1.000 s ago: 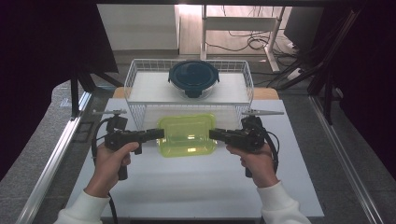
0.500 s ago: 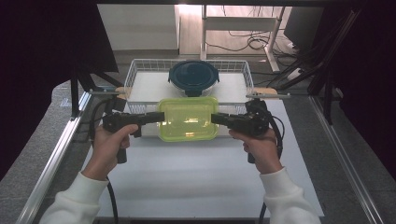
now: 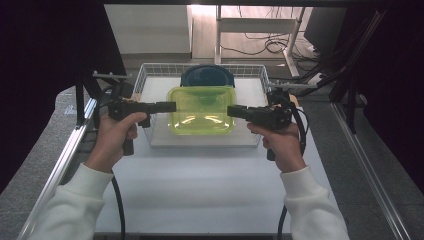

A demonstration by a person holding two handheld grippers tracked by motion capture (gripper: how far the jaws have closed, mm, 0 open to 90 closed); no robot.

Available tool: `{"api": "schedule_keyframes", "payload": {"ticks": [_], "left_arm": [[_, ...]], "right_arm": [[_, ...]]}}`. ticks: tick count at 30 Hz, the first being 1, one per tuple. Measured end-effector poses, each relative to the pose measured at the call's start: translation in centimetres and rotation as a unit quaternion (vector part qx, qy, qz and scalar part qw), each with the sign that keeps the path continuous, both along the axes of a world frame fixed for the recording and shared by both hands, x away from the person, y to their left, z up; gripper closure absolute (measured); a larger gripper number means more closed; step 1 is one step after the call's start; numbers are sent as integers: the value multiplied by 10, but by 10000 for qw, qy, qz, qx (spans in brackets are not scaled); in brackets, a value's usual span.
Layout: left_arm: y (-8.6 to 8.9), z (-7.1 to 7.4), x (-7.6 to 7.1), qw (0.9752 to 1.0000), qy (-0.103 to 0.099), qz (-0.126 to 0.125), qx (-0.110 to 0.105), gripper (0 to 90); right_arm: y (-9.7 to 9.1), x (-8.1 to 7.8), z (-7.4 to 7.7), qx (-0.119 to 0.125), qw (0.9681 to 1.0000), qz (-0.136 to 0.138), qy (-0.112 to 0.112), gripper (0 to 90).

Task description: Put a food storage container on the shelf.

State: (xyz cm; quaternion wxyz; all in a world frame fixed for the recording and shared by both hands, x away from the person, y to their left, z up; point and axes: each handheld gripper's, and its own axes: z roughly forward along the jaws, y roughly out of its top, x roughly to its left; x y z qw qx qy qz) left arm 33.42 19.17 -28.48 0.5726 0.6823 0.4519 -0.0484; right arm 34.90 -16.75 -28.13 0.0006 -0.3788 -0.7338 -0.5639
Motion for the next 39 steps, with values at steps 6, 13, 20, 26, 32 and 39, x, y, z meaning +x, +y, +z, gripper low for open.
{"api": "schedule_keyframes", "payload": {"ticks": [6,13,20,26,32,39], "left_arm": [[-2,12,11,10000,-36,-53,-51,761],[-3,27,20,9999,-114,-58,7,761],[-3,40,32,9998,-148,-37,85,760],[-1,47,46,9999,-96,-51,113,760],[-2,51,59,9999,-29,7,99,761],[-1,47,75,9999,137,33,18,761]], "right_arm": [[-3,9,15,40,10000,-37,-56,777],[-5,17,27,83,9999,-50,-83,778],[-5,30,35,131,9999,-64,-47,782],[-3,44,42,131,9999,-61,16,783],[-1,58,49,83,9998,-102,132,786],[-1,72,47,92,9996,-121,251,786]]}}
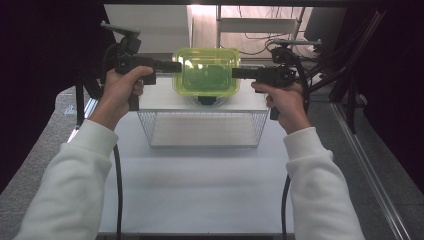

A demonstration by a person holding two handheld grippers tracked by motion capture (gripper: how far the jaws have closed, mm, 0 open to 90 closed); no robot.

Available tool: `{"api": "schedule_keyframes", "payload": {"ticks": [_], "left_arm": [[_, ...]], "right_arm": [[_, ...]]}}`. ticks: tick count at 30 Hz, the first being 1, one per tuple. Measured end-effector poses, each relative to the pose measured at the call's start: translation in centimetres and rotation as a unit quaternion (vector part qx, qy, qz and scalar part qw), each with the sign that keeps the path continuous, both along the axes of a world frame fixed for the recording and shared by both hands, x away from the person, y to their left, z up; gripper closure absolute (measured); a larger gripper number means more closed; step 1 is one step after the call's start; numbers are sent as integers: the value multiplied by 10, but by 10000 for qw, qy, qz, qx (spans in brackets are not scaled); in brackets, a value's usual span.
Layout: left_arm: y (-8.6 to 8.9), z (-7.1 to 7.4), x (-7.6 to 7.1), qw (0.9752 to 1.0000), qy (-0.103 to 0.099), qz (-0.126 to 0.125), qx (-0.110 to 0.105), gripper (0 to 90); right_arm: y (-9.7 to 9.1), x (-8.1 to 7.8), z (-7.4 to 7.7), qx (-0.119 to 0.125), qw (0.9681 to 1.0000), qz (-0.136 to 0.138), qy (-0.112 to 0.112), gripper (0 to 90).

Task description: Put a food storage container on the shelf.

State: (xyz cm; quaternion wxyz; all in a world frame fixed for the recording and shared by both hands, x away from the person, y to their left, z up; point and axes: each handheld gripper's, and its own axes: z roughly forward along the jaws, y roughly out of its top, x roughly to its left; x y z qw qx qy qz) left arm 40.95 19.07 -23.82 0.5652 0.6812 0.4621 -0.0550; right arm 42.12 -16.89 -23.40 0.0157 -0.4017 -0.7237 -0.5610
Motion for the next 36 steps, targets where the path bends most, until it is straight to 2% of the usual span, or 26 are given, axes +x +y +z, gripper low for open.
{"api": "schedule_keyframes", "payload": {"ticks": [10,15,17,19,23,26,28,33,36], "left_arm": [[0,-10,21,9999,135,95,-37,764],[-1,-20,29,9995,253,173,29,768],[-1,-22,32,9994,246,244,-18,766],[-2,-23,34,9992,244,322,-21,765],[-5,-27,40,9984,305,485,-18,755],[-6,-30,44,9980,361,519,-28,744],[-6,-33,48,9973,471,559,-81,732],[-7,-37,52,9962,557,654,-139,705],[-6,-42,54,9953,560,729,-287,693]], "right_arm": [[2,21,-6,27,9998,-106,170,788],[4,33,-13,-30,9992,-184,358,788],[5,36,-16,-55,9990,-230,391,787],[5,40,-18,17,9986,-251,464,784],[4,49,-23,254,9969,-363,650,766],[6,54,-28,260,9959,-490,713,737],[8,57,-30,276,9951,-546,778,725],[10,61,-33,411,9914,-735,1004,709],[12,61,-34,423,9904,-868,989,698]]}}
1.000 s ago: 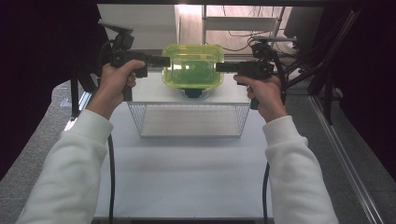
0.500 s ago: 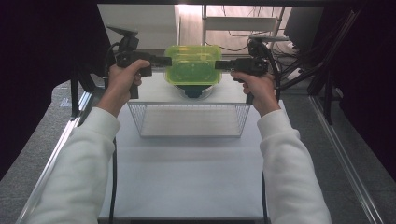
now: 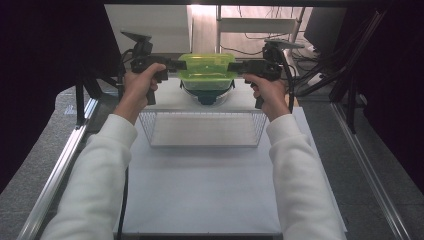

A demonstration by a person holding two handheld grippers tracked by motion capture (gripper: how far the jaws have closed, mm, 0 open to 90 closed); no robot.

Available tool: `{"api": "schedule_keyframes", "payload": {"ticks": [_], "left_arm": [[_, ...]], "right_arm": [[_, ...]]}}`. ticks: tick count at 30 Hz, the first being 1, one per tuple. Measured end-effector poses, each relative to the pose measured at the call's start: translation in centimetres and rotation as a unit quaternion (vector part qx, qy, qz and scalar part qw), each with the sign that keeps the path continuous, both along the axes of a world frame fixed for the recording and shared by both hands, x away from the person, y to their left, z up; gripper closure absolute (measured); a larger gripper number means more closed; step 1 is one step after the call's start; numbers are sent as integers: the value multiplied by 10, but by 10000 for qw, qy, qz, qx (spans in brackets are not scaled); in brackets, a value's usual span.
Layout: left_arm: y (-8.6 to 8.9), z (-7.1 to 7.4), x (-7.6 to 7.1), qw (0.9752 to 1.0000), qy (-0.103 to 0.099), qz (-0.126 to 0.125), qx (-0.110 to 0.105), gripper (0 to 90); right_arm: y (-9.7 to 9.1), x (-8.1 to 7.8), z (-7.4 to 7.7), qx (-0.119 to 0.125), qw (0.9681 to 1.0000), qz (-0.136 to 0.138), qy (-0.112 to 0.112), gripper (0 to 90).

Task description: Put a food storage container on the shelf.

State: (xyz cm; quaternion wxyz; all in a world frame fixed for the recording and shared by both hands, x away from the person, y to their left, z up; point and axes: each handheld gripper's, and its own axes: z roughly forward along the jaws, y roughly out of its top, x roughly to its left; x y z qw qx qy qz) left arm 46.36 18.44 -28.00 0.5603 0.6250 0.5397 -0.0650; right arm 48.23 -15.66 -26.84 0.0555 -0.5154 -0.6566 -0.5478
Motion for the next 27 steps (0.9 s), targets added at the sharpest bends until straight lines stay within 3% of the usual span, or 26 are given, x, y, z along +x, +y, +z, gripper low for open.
{"api": "schedule_keyframes", "payload": {"ticks": [3,5,9,12,16,18,21,27], "left_arm": [[1,-3,0,10000,-24,10,-92,678],[0,-2,0,10000,-59,35,26,623],[0,-1,-1,9993,-205,279,133,327],[3,3,-7,9981,-431,358,260,209],[7,8,-19,9947,-780,446,501,185],[9,8,-27,9934,-885,438,586,185],[9,7,-38,9913,-1034,306,758,184],[11,4,-72,9852,-1368,47,1032,179]], "right_arm": [[0,1,-1,71,10000,-47,29,692],[1,0,-1,30,10000,-66,-32,663],[4,-4,2,-96,9991,-138,-395,445],[2,-9,7,-179,9974,-255,-648,366],[-5,-18,12,-367,9947,-254,-929,336],[-9,-26,12,-326,9928,-161,-1139,337],[-15,-36,12,-403,9910,32,-1278,330],[-27,-60,9,-760,9833,323,-1623,317]]}}
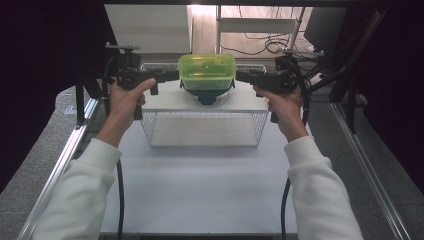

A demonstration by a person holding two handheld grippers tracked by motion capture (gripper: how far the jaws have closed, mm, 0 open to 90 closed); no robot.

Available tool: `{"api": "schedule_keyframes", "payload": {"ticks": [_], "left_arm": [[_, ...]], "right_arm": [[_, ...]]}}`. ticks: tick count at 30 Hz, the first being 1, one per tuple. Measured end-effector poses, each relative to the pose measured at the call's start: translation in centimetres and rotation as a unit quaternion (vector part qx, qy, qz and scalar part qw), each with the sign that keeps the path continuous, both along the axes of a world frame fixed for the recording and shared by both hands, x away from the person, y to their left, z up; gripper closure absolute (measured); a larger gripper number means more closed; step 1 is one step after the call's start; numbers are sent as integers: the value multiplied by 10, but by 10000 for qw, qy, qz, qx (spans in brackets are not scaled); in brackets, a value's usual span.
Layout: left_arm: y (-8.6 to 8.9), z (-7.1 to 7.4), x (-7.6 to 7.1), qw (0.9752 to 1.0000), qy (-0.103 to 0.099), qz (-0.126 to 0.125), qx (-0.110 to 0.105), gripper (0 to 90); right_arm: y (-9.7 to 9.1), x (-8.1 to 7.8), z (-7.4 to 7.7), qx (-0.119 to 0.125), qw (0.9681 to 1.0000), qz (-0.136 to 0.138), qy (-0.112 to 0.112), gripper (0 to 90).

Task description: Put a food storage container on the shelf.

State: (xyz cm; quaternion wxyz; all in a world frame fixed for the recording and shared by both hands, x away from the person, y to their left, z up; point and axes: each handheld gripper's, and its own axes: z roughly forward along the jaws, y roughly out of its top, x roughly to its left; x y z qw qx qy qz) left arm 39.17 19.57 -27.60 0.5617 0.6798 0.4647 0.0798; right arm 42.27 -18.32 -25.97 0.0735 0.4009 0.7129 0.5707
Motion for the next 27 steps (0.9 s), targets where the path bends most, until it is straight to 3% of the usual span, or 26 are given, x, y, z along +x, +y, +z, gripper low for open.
{"api": "schedule_keyframes", "payload": {"ticks": [3,6,9,18,22,27], "left_arm": [[1,-5,-22,9998,-138,-26,149,183],[2,-15,-46,9997,-205,-58,155,191],[3,-29,-67,9996,-227,-112,118,197],[-2,-87,-127,9981,-288,-275,472,207],[-13,-124,-143,9962,-120,-403,759,208],[-15,-153,-152,9928,-6,-294,1158,209]], "right_arm": [[-4,-14,-5,-317,9994,113,-108,298],[-8,-32,-11,-607,9976,173,-288,288],[-14,-50,-20,-595,9972,274,-369,288],[-33,-101,-71,-631,9958,509,-431,288],[-41,-117,-97,-693,9956,507,-377,288],[-47,-132,-129,-913,9943,513,-195,286]]}}
